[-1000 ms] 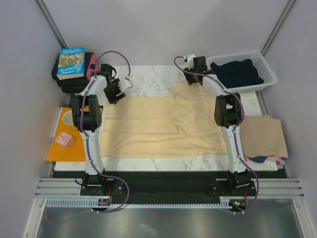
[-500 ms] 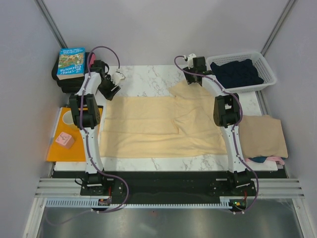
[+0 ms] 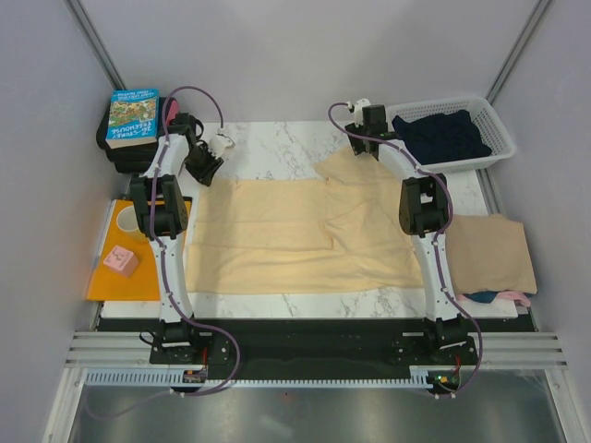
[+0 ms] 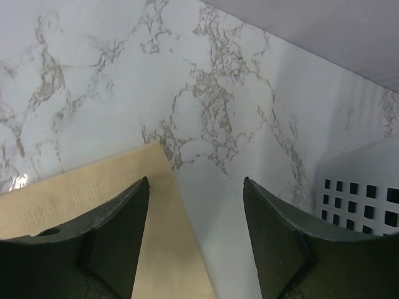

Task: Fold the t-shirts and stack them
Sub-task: Grap the side of the flattened tshirt furthest away from the robot with both arms

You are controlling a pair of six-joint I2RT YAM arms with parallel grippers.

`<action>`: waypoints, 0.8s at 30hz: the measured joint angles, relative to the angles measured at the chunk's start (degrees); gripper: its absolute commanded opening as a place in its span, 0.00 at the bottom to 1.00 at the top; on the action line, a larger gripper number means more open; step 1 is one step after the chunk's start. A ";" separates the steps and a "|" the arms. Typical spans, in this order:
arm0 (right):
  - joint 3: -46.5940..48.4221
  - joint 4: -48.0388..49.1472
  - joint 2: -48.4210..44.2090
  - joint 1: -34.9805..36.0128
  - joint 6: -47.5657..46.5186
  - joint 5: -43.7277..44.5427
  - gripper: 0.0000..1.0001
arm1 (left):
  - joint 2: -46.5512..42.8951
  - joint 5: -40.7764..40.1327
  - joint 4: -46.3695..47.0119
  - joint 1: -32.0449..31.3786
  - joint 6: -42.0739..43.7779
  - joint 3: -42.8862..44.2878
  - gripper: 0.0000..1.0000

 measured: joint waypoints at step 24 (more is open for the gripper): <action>-0.09 1.11 0.59 -1.49 3.72 -3.21 0.67 | -0.94 1.90 0.33 -0.11 -1.29 -2.03 0.02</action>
